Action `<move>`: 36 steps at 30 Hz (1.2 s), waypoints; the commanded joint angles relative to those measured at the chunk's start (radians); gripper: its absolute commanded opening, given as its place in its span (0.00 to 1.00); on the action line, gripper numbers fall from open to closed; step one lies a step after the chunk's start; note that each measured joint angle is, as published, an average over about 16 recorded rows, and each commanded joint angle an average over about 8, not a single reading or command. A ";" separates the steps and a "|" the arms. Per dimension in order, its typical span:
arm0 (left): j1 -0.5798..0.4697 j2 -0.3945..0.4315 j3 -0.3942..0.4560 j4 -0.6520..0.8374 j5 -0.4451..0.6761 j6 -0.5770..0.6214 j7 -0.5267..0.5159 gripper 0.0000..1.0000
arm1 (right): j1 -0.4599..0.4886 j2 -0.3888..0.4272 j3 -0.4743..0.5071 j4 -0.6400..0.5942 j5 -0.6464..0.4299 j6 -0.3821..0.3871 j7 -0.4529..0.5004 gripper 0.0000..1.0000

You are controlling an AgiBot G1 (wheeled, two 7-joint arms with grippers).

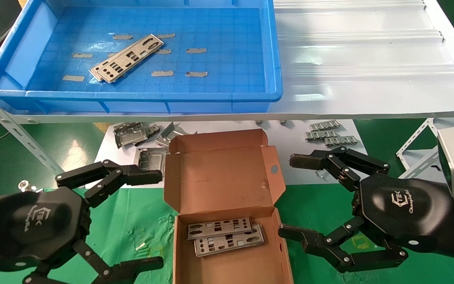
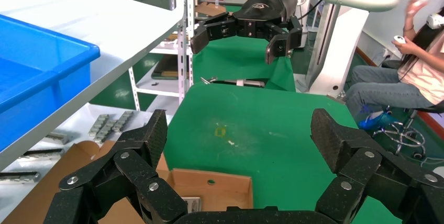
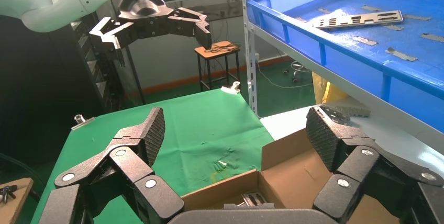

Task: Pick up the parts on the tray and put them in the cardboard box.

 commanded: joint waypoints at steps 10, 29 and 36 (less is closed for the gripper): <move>-0.001 0.001 0.001 0.001 0.001 -0.001 0.001 1.00 | 0.000 0.000 0.000 0.000 0.000 0.000 0.000 1.00; -0.001 0.002 0.002 0.002 0.002 -0.001 0.001 1.00 | 0.000 0.000 0.000 0.000 0.000 0.000 0.000 1.00; -0.001 0.002 0.002 0.002 0.002 -0.001 0.001 1.00 | 0.000 0.000 0.000 0.000 0.000 0.000 0.000 1.00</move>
